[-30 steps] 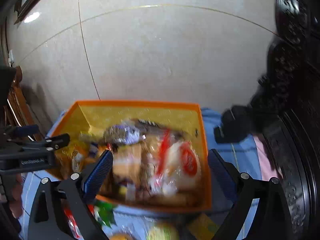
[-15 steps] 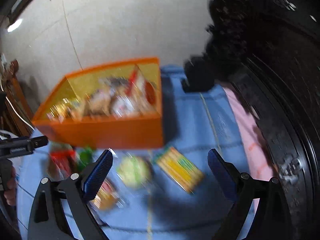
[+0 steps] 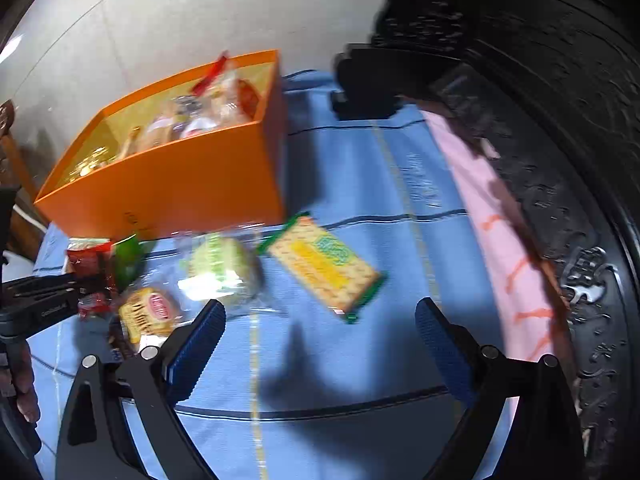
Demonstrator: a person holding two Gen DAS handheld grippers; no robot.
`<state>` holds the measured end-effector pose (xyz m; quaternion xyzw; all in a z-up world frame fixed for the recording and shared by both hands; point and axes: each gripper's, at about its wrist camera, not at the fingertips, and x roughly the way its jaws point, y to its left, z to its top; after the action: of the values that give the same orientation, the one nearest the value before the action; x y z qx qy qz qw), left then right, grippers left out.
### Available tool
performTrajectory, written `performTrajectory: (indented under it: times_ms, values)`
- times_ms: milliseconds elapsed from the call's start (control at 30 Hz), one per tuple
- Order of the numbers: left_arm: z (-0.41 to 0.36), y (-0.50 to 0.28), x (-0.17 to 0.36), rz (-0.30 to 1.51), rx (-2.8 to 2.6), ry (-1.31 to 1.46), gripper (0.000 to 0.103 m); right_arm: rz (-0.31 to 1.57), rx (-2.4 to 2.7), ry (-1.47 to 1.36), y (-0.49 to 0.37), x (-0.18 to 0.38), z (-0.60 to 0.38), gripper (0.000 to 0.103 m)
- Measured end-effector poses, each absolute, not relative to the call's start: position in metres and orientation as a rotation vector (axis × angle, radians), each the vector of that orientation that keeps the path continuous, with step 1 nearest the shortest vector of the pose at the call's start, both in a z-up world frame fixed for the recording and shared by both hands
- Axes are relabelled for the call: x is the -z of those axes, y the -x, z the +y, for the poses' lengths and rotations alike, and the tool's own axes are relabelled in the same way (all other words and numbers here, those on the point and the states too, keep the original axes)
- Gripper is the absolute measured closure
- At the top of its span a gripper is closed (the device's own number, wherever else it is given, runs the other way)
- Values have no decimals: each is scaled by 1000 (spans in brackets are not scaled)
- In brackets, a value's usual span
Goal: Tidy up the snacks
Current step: 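Grasp a red snack bag with the left gripper while the right grasps a green-printed bun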
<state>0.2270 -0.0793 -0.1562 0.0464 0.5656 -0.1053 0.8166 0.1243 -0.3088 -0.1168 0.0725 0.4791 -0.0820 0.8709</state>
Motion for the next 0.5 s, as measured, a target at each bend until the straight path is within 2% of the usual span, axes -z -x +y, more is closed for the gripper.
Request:
performTrajectory:
  times_ms: [400,467,500]
  values:
    - [-24,-205,142,1207,245,60,74,1061,83,-40,-183,149,-257,7]
    - [-21,-205,140,1208,247,72,74,1113,95,-13,-193,162,-254,18]
    - [-20,-202,138,1209,249,76,74,1152,71,-32,-197,171,-254,42]
